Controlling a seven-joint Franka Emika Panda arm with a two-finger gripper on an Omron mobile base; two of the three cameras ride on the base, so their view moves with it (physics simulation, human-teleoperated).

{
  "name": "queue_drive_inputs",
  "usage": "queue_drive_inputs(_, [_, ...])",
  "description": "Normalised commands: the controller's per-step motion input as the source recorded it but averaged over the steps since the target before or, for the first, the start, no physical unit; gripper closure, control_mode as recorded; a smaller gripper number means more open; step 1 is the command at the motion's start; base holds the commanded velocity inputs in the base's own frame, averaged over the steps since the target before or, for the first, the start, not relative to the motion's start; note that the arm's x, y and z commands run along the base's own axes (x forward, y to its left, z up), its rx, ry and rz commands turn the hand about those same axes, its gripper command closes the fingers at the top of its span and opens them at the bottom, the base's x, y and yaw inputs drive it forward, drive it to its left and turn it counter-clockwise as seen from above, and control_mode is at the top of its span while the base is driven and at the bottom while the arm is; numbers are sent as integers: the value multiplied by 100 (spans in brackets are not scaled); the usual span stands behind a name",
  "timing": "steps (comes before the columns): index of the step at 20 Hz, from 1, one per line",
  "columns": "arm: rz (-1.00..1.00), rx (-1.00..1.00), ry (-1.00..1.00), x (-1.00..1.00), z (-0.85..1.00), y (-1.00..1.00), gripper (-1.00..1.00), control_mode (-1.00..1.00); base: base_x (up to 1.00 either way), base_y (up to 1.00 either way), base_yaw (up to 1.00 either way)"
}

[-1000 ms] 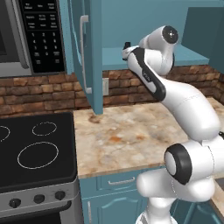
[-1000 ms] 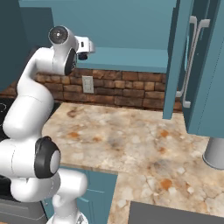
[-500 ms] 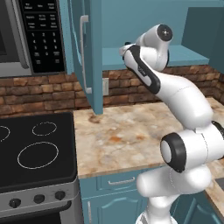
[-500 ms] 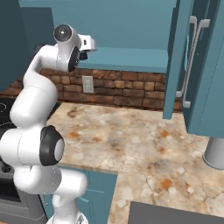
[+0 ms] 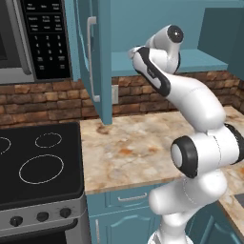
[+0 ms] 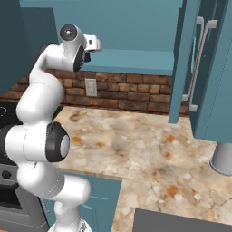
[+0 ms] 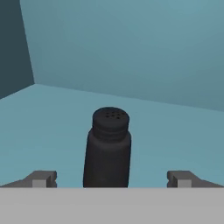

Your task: Retrieve the shaker from the cabinet and place it next the steak on a plate on the dining table.

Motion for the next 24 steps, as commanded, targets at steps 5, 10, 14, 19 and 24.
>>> queue_drive_inputs(5, [0, 0, 0, 21, 0, 0, -100, -100, 0, 0, 0])
queue_drive_inputs(10, [0, 0, 0, 16, 0, 0, -100, -100, 0, 0, 0])
queue_drive_inputs(14, [0, 0, 0, 12, 0, 0, -100, -100, 0, 0, 0])
queue_drive_inputs(19, [0, 0, 0, 8, 0, 0, -100, -100, 0, 0, 0])
queue_drive_inputs(24, [0, 0, 0, 5, -6, 2, -100, -100, 0, 0, 0])
